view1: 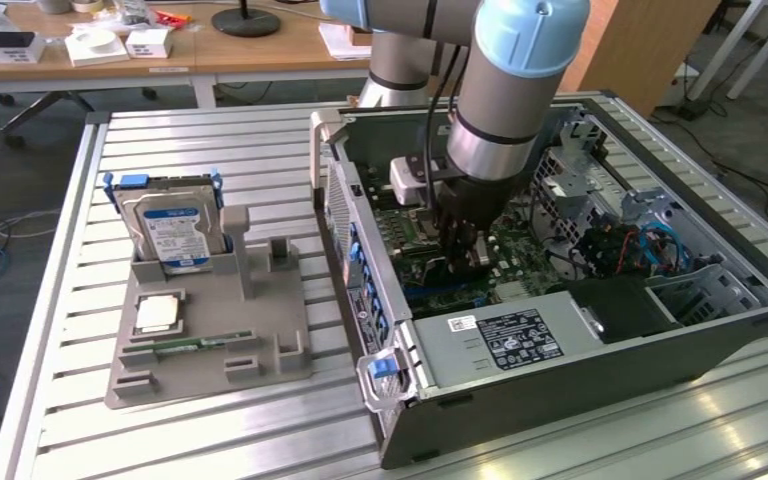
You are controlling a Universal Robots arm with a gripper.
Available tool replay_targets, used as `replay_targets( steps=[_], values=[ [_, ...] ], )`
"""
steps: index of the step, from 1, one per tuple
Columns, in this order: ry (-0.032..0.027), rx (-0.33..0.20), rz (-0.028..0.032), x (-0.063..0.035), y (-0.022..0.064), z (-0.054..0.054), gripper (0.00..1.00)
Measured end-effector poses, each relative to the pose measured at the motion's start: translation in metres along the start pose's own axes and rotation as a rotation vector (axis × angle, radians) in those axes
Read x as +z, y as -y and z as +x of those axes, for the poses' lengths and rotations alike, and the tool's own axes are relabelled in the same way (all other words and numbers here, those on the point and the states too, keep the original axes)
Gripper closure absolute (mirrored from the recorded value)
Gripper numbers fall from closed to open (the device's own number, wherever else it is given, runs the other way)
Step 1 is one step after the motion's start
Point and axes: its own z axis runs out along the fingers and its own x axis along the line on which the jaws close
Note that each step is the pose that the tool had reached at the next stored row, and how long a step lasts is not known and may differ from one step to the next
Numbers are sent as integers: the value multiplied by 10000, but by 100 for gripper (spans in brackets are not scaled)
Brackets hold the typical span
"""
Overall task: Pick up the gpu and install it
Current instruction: 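Insert the gpu into the slot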
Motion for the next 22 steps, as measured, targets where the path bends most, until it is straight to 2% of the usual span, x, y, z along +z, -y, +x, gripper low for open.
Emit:
replay_targets(
  steps=[16, 17, 18, 19, 20, 21, 22],
  values=[
    [2, 0, 0, 1, 0, 0, 74],
    [20, 2, 4, 7, -1, -2, 73],
    [11, 3, 3, 5, -1, -1, 67],
    [9, 2, 4, 5, -1, -1, 67],
    [4, 2, 2, 2, -1, -1, 61],
    [1, 1, 0, 1, -1, 0, 61],
    [2, 1, 0, 1, -1, 0, 55]
  ],
)
